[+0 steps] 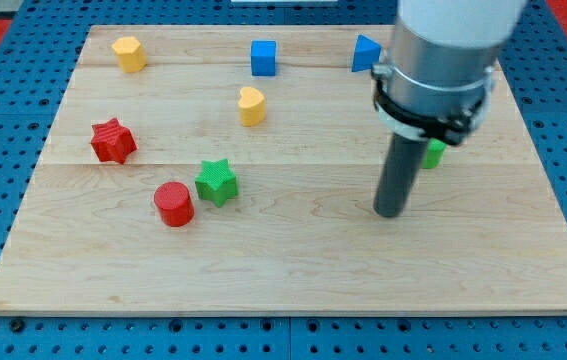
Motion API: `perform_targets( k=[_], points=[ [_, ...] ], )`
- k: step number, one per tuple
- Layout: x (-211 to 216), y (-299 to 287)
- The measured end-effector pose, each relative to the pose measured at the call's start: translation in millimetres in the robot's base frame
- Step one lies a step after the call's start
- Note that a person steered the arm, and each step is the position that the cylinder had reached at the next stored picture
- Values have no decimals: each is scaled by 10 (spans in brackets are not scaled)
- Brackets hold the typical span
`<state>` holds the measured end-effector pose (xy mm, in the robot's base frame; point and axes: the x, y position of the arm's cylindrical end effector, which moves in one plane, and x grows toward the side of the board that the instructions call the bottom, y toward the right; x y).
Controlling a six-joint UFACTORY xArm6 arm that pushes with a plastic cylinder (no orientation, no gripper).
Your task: Separate the green star from red circle
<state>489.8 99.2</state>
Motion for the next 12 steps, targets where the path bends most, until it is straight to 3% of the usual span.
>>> perform_targets(
  k=[1,2,6,12],
  points=[
    [-502,-775],
    [-587,-1434],
    [-413,-1754],
    [-290,-1653]
  ],
)
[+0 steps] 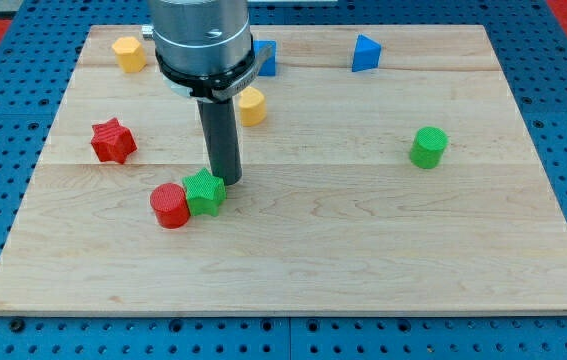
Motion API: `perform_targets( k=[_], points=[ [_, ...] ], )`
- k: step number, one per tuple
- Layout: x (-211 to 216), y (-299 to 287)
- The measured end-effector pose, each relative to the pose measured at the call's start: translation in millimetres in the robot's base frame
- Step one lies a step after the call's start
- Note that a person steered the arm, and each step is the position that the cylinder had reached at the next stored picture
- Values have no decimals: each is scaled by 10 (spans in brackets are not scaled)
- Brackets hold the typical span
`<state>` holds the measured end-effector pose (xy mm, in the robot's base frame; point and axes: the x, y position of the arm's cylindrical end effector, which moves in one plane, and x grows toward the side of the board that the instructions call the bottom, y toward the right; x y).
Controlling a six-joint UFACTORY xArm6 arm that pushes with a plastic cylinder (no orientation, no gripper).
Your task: Separate the green star from red circle
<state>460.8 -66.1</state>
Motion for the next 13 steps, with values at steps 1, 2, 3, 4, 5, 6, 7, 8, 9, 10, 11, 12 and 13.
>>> perform_targets(
  k=[1,2,3,4,5,6,7,8,9,10,11,12,13],
  points=[
    [-150,-183],
    [-292,-498],
    [145,-591],
    [427,-419],
    [379,-199],
    [312,29],
    [459,677],
    [427,1388],
    [582,1849],
    [712,2141],
    [505,2144],
    [224,1653],
    [-87,408]
  ],
)
